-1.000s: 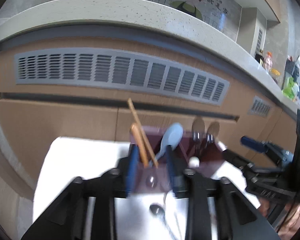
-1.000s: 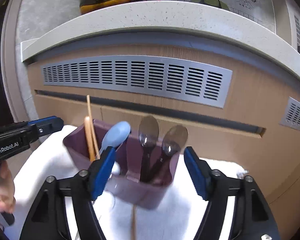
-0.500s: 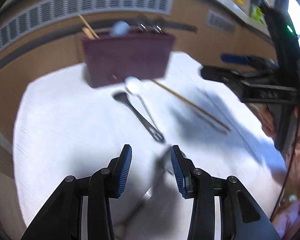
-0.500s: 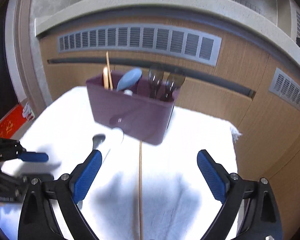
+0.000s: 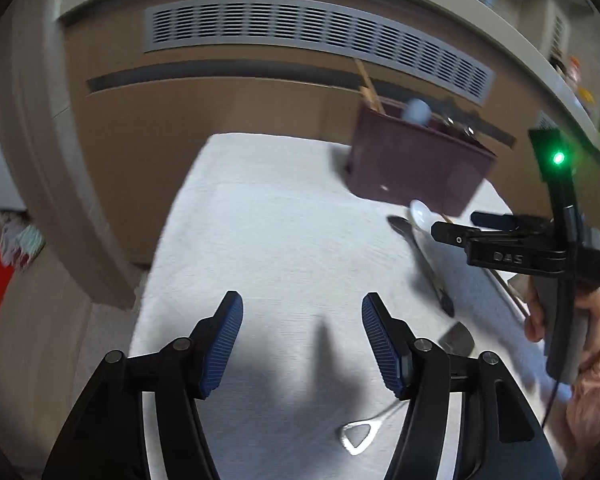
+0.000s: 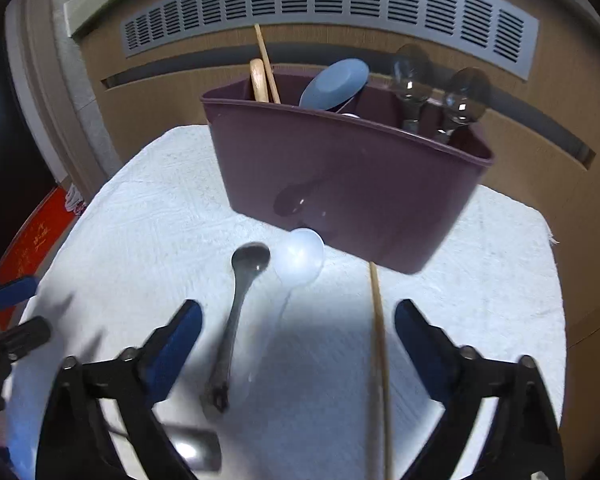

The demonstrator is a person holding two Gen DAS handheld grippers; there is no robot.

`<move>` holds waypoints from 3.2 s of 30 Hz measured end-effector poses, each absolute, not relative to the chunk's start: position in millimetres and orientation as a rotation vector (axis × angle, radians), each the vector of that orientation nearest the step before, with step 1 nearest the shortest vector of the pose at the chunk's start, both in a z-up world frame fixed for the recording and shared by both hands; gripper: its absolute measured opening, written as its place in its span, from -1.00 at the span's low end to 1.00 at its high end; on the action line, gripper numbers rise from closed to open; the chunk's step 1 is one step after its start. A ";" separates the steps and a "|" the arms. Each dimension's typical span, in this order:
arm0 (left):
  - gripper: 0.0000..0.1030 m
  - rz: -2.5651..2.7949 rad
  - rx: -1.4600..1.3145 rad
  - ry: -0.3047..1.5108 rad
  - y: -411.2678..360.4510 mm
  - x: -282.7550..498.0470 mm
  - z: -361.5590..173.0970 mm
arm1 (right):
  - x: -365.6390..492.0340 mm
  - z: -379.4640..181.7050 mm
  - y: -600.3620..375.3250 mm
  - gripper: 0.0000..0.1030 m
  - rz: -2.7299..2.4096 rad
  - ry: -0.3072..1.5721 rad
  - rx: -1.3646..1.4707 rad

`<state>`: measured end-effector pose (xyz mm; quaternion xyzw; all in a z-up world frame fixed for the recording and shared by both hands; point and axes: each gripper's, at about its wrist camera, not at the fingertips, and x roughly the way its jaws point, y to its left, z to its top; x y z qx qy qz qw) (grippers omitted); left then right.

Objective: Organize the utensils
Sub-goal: 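Grasp the white plastic spoon by its handle with the right tool, then grasp the spade-shaped metal spoon with the left tool while the right tool holds the white spoon, then lift both spoons over the maroon holder and open both tools to drop them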

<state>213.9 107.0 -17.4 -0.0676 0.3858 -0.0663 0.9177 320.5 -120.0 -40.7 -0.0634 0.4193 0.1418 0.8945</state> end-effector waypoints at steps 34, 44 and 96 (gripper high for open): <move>0.10 -0.643 0.367 1.031 -43.8 230.5 -50.1 | 279.7 -37.3 -196.4 -0.87 0.260 0.913 -0.082; -0.37 -0.520 0.206 0.952 -8.3 243.3 -33.8 | 283.3 -33.8 -168.5 -0.67 0.342 0.868 -0.175; -0.36 -0.322 -0.084 0.630 33.2 214.4 61.8 | 213.7 14.7 -204.4 -0.42 0.281 0.708 -0.094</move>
